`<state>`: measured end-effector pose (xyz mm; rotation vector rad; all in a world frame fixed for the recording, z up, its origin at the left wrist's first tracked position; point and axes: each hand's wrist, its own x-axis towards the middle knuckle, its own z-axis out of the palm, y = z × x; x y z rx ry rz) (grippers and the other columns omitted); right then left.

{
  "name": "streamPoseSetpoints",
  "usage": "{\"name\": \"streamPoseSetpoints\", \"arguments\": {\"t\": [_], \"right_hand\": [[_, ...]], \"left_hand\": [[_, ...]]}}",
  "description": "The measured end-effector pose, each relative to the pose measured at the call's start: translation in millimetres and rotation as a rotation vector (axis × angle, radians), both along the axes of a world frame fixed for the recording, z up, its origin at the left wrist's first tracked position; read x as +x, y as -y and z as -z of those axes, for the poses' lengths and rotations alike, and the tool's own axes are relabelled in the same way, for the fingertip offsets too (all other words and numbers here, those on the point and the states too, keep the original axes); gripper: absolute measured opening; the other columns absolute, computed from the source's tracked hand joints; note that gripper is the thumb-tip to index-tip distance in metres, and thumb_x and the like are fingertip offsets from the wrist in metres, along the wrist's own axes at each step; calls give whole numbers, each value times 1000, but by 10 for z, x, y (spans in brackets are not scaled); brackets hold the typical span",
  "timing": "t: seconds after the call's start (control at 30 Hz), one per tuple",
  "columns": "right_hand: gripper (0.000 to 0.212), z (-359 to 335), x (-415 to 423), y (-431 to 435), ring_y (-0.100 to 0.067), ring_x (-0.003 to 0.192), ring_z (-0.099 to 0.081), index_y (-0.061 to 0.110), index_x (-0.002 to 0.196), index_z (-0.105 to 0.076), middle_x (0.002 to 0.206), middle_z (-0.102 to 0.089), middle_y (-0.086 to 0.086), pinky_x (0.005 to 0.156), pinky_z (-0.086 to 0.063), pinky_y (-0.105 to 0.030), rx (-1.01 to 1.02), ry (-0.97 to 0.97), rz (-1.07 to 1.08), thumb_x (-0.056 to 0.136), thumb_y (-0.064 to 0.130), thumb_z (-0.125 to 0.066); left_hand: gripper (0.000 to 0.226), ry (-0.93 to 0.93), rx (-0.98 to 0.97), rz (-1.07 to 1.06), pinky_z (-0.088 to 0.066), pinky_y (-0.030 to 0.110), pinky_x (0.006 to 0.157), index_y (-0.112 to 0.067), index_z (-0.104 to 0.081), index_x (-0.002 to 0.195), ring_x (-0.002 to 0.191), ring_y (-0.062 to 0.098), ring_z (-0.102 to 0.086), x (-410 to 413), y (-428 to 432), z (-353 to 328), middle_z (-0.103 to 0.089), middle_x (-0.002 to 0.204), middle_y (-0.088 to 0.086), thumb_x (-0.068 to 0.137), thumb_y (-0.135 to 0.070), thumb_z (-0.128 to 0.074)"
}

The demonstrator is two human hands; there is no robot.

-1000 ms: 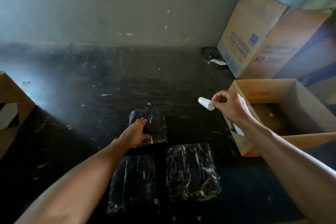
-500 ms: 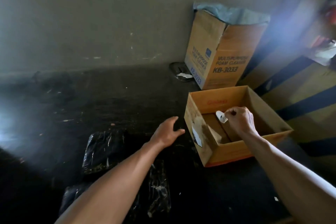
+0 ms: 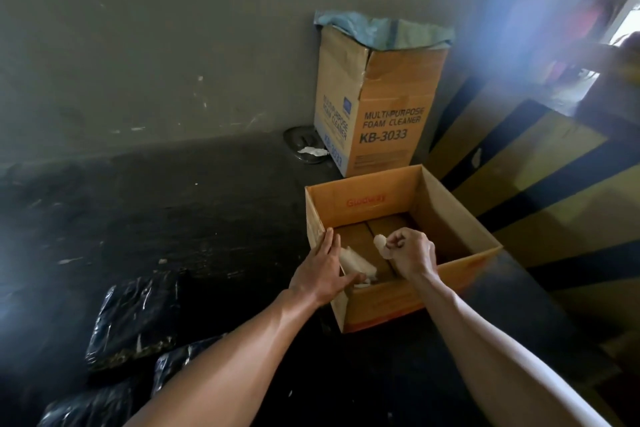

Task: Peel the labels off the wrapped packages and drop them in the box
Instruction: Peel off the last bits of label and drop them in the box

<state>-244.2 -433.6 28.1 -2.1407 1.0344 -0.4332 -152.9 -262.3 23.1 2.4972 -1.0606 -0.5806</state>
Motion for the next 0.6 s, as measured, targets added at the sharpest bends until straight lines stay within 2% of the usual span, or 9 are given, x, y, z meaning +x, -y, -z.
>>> {"name": "streamPoseSetpoints", "arguments": {"t": [0.13, 0.2, 0.3, 0.37, 0.4, 0.53, 0.6], "right_hand": [[20, 44, 29, 59, -12, 76, -60, 21, 73, -67, 83, -68, 3, 56, -39, -19, -34, -19, -47, 80, 3, -72], [19, 48, 29, 80, -15, 77, -61, 22, 74, -66, 82, -68, 4, 57, -41, -24, -28, -28, -59, 75, 8, -79], [19, 83, 29, 105, -12, 77, -64, 19, 75, -70, 81, -70, 3, 58, -45, -18, -32, -27, -105, 76, 6, -84], [23, 110, 43, 115, -14, 81, -67, 22, 69, -70, 80, -71, 3, 63, -53, -24, -24, -24, -127, 76, 5, -84], [24, 115, 50, 119, -14, 83, -67, 23, 68, -69, 81, -71, 3, 66, -53, -26, -33, -41, -136, 77, 6, -83], [19, 119, 67, 147, -12, 83, -65, 26, 68, -69, 80, -70, 6, 61, -43, -19, -12, -54, -152, 77, 20, -86], [18, 120, 62, 141, -8, 79, -64, 26, 68, -71, 77, -70, 8, 58, -43, -17, -10, -31, -171, 76, 28, -87]], "left_hand": [[109, -10, 0, 4, -19, 42, 120, -16, 3, 157, 151, 17, 3, 10, -11, 33, 19, 163, -5, 83, -77, -48], [106, -19, -8, 1, -21, 43, 119, -17, 5, 157, 151, 16, 3, 6, -14, 60, 21, 162, -6, 85, -75, -47], [104, -37, 1, 19, -20, 44, 119, -17, 7, 156, 150, 15, 7, 12, -7, 42, 22, 162, -6, 87, -72, -48], [103, -45, 6, 23, -20, 45, 120, -18, 7, 156, 150, 15, 8, 17, -4, 45, 23, 161, -7, 87, -72, -47], [103, -47, 8, 25, -20, 45, 120, -18, 7, 156, 150, 16, 8, 17, -5, 57, 24, 161, -8, 87, -73, -47], [104, -57, -3, 2, -22, 46, 119, -21, 7, 156, 151, 17, 5, 28, -3, 123, 24, 161, -9, 86, -73, -48], [104, -54, -7, -6, -23, 46, 119, -21, 7, 156, 151, 19, 2, 28, 3, 138, 23, 161, -9, 86, -72, -50]]}}
